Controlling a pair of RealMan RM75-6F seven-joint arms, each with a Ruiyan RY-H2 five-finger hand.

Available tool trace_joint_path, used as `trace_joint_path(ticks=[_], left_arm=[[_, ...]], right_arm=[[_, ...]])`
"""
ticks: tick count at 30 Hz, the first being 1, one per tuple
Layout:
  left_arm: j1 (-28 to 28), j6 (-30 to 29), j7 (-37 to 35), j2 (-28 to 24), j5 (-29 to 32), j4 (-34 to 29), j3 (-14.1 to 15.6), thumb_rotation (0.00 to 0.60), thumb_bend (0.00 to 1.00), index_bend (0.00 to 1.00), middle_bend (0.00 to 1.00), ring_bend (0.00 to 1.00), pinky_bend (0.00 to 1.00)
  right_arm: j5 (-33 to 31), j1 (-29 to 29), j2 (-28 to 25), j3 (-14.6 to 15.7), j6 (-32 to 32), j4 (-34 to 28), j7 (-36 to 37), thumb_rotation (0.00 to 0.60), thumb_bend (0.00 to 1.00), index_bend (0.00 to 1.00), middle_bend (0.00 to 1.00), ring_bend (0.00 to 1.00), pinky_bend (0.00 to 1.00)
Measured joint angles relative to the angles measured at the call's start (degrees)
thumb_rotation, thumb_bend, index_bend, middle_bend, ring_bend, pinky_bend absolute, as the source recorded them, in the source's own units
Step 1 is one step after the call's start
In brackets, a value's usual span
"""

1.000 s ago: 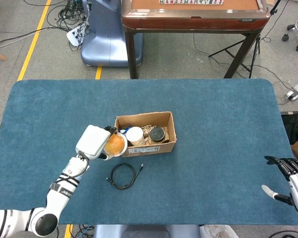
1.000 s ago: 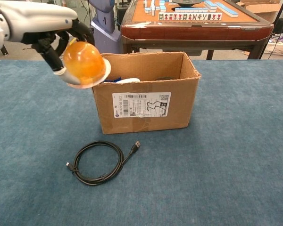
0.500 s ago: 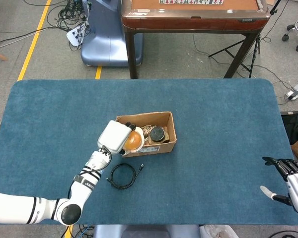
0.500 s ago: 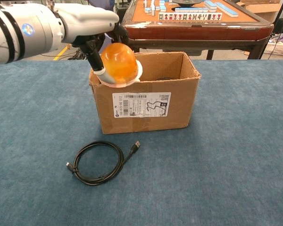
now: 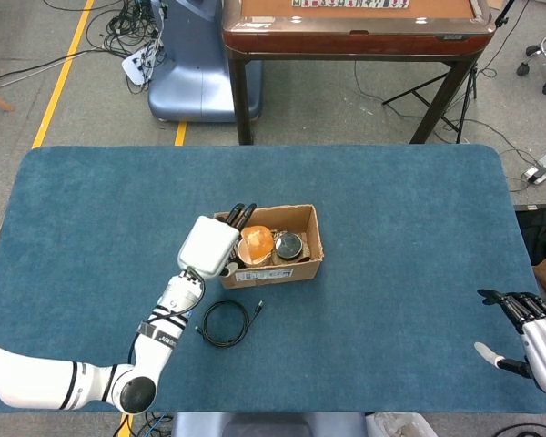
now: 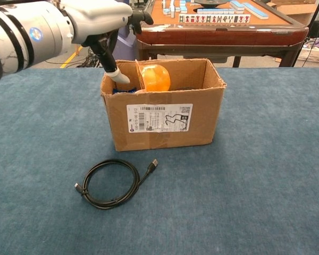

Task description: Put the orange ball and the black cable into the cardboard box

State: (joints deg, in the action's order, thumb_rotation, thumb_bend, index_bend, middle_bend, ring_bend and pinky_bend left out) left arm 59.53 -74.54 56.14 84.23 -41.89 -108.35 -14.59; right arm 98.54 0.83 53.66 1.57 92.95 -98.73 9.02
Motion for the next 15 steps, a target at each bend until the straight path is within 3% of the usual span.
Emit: trace_joint_path(ticks=[8, 15], left_arm=[[-2.08, -2.47, 0.48, -2.43, -1.66, -4.28, 2.40, 0.600, 0.11, 0.08, 0.13, 0.34, 0.68], [-4.83, -5.79, 3.93, -6.97, -3.42, -11.98, 6.94, 0.600, 0.11, 0.12, 0.15, 0.35, 0.68]], right_arm=[[-0.48, -0.05, 0.04, -0.14, -0.10, -0.07, 0.00, 0.600, 0.10, 0.25, 0.36, 0.29, 0.29], [-1.03, 0.31, -0.20, -0.41, 0.72, -0.03, 0.58, 0.600, 0.10, 0.25, 0.36, 0.29, 0.29]])
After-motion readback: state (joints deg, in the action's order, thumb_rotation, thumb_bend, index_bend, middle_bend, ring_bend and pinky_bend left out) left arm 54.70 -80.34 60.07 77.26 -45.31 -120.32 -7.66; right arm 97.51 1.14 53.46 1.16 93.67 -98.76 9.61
